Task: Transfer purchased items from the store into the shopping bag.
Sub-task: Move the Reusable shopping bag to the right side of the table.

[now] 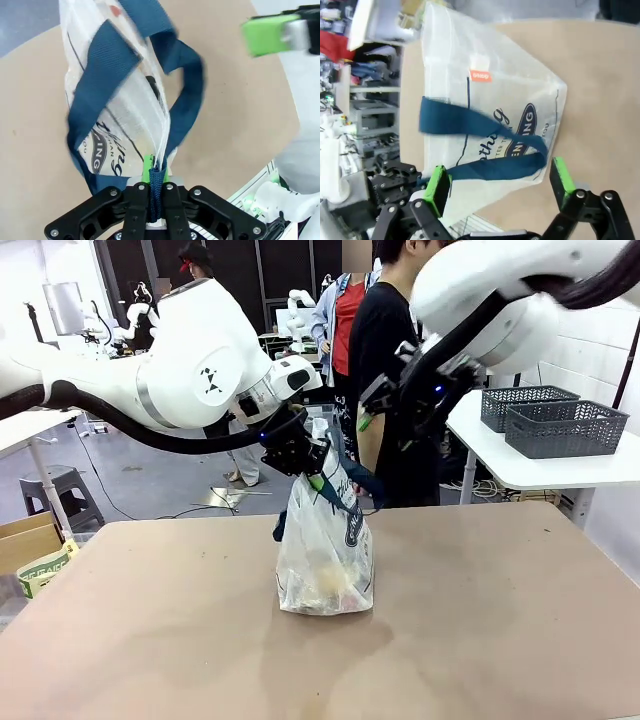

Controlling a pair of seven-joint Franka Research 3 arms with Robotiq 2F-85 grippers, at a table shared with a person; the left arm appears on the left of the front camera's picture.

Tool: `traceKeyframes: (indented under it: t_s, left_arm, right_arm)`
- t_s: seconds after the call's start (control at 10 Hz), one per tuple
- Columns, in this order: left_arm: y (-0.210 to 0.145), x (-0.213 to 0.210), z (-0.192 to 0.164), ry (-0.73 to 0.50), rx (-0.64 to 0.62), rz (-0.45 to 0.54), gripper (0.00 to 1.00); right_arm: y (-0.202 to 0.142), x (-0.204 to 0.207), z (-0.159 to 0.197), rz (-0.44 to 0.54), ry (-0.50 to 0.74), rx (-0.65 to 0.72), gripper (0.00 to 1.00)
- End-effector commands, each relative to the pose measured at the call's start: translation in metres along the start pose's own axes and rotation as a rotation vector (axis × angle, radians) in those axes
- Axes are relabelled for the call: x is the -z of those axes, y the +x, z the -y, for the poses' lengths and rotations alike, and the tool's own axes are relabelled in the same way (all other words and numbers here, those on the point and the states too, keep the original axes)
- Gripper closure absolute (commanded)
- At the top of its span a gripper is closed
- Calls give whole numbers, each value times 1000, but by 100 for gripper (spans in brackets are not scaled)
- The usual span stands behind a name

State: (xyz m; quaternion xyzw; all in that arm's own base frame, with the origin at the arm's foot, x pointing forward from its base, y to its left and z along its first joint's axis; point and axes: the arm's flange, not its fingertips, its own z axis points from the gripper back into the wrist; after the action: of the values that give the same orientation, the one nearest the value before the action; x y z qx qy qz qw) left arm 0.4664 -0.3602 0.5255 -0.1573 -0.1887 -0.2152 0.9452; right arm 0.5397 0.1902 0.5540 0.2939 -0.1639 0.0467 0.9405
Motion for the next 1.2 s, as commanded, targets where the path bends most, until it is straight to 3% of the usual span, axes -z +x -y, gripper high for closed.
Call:
traceKeyframes:
  t_s: [0.0, 0.1, 0.3, 0.6, 0.7, 0.8, 0.9, 1.1]
  left_arm:
    - [0, -3, -2, 3, 0, 3, 100]
    - [0, -3, -2, 3, 0, 3, 100]
    - [0, -3, -2, 3, 0, 3, 100]
    - [0, -3, -2, 3, 0, 3, 100]
    - [0, -3, -2, 3, 0, 3, 100]
    - [0, -3, -2, 3, 0, 3, 100]
    - [0, -3, -2, 3, 0, 3, 100]
    - [0, -3, -2, 3, 0, 3, 100]
  right_arm:
    - [-16, -23, 21, 87, 76, -13, 0]
    - [-18, -33, 27, 57, 74, -47, 0]
    - [-26, -43, 40, -21, 61, -265, 0]
    - [-29, -50, 54, -44, -3, -513, 0]
    - [-32, -49, 52, -60, -55, -602, 0]
    - [-35, -45, 43, -56, -184, -693, 0]
    - [-25, -48, 48, -83, -20, -524, 0]
    - [-25, -48, 48, -83, -20, -524, 0]
